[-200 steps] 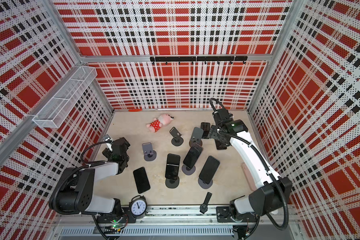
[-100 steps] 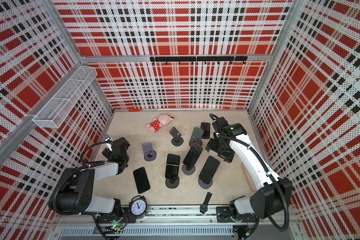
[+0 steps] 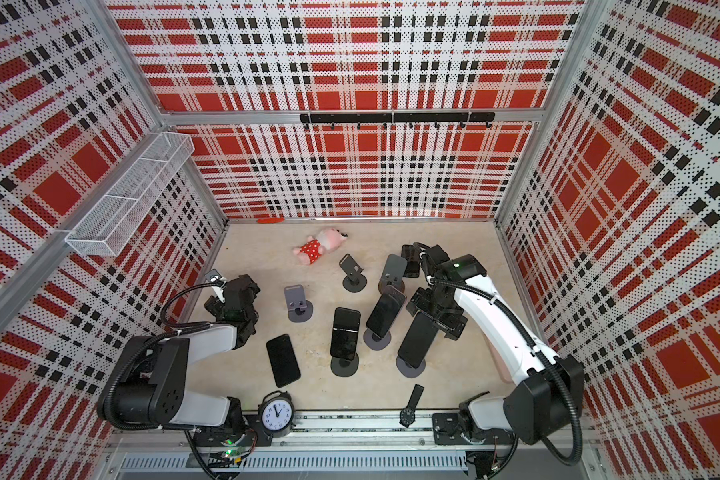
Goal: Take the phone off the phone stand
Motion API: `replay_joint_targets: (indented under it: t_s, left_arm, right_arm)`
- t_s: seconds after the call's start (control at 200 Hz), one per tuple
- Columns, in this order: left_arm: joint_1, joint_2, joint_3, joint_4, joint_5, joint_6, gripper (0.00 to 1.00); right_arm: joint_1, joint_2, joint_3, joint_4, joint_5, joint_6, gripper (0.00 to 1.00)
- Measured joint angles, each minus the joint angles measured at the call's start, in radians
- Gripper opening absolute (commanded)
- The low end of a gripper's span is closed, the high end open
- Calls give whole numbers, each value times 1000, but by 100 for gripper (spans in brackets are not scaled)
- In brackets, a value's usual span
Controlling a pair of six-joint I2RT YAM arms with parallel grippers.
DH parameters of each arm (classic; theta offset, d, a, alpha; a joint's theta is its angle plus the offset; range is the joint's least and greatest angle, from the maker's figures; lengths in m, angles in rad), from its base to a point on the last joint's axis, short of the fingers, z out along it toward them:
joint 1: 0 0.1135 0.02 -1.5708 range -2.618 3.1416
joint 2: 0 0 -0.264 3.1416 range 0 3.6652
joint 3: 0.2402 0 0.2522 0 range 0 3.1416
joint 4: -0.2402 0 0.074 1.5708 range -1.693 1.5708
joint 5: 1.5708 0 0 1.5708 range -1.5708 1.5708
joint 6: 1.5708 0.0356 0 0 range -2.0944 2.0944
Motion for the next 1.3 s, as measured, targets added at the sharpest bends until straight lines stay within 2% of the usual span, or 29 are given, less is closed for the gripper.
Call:
replay_joint_targets:
  t_s: [0.16, 0.621, 0.972, 1.298]
  left_arm:
    - [-6, 0, 0, 0, -2, 2, 98]
    - [-16, 9, 1, -2, -11, 25, 98]
    - [-31, 24, 18, -8, -16, 43, 98]
    - [-32, 39, 28, -15, -16, 50, 98]
  right_arm:
    - [25, 1, -58, 38, -27, 31, 100]
    - [70, 74, -58, 79, -21, 47, 100]
    - [71, 114, -62, 90, -2, 29, 91]
    - [72, 133, -78, 95, 19, 16, 90]
